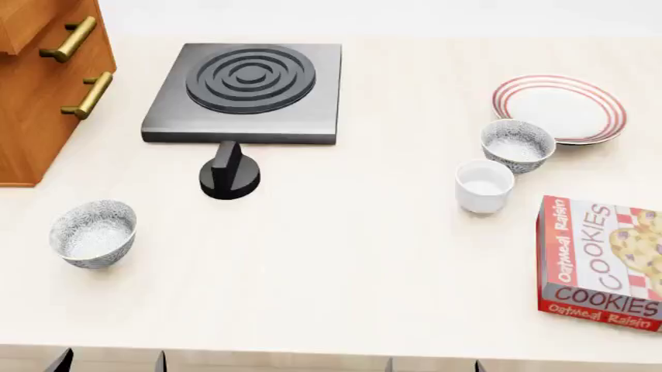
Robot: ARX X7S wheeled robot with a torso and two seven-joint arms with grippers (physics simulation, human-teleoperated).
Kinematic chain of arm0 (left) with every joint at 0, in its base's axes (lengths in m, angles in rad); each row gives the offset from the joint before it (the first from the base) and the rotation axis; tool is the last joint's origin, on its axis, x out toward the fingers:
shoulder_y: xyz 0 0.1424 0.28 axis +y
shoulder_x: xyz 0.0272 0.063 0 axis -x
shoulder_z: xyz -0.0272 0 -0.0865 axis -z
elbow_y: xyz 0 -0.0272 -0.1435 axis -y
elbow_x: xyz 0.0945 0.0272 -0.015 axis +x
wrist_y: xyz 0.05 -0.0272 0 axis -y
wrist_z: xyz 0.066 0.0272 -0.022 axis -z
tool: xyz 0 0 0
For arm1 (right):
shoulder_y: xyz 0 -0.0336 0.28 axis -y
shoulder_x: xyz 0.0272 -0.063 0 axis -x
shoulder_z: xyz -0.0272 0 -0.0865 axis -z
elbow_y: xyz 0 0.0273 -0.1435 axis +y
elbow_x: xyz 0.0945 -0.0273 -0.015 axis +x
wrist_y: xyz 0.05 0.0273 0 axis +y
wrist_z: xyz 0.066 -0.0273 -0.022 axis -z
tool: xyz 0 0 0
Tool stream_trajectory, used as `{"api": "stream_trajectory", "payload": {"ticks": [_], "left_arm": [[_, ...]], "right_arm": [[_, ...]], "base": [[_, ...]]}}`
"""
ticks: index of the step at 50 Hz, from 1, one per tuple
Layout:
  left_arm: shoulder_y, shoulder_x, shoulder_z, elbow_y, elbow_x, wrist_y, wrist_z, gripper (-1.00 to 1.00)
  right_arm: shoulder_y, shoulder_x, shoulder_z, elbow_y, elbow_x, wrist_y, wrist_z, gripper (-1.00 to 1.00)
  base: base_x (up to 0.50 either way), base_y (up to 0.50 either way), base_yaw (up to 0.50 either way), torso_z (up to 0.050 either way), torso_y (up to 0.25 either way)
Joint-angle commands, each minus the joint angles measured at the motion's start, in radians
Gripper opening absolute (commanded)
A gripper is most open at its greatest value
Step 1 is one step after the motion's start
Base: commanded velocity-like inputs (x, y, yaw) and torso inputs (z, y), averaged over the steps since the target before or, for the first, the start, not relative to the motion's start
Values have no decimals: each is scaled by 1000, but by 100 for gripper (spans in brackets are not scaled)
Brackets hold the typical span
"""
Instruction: Pick the akita bowl between the plate and the ramekin and place it on the plate.
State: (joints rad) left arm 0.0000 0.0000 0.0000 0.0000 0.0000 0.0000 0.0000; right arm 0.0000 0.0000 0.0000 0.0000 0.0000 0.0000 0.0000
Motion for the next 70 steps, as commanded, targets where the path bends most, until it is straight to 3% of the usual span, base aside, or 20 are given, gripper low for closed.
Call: {"api": "stream_trajectory", "payload": {"ticks": [1, 14, 15, 16, 17, 18, 20, 30, 39, 70], "left_arm": [[8, -16, 17, 11, -18, 5, -17, 100], [14, -48, 51, 7, -54, 32, -68, 100], [-116, -16, 195, -484, 6, 164, -122, 100], [-7, -91, 116, -334, -62, 30, -122, 100], [-1, -94, 117, -184, -57, 11, -130, 100], [0, -95, 118, -34, -55, 7, -135, 100], [4, -98, 122, 10, -45, 11, -147, 100], [19, -129, 115, 236, -36, -103, -183, 100], [30, -155, 93, 416, -75, -154, -183, 100], [38, -181, 101, 419, -98, -125, -203, 100]], "right_arm": [[-6, 9, 6, 2, 46, -11, 45, 100], [-24, 51, -51, -7, 79, -69, 74, 100], [16, 9, 22, 750, 422, -750, 426, 100], [33, 159, -128, 600, 272, -600, 314, 100], [-13, 9, -5, 450, 122, -450, 164, 100], [-16, 12, -7, 300, 29, -300, 49, 100], [-14, 22, -13, 0, 36, -38, 69, 100], [-32, 66, -19, -231, 103, 53, 83, 100], [-39, 104, -6, -428, 153, 116, 90, 100], [-51, 158, -29, -515, 121, 102, 144, 100]], "base": [[0, 0, 0, 0, 0], [0, 0, 0, 0, 0], [0, 0, 0, 0, 0], [0, 0, 0, 0, 0], [0, 0, 0, 0, 0], [0, 0, 0, 0, 0], [0, 0, 0, 0, 0], [30, 0, 0, 0, 0], [474, 0, 0, 0, 0], [500, 0, 0, 0, 0]]}}
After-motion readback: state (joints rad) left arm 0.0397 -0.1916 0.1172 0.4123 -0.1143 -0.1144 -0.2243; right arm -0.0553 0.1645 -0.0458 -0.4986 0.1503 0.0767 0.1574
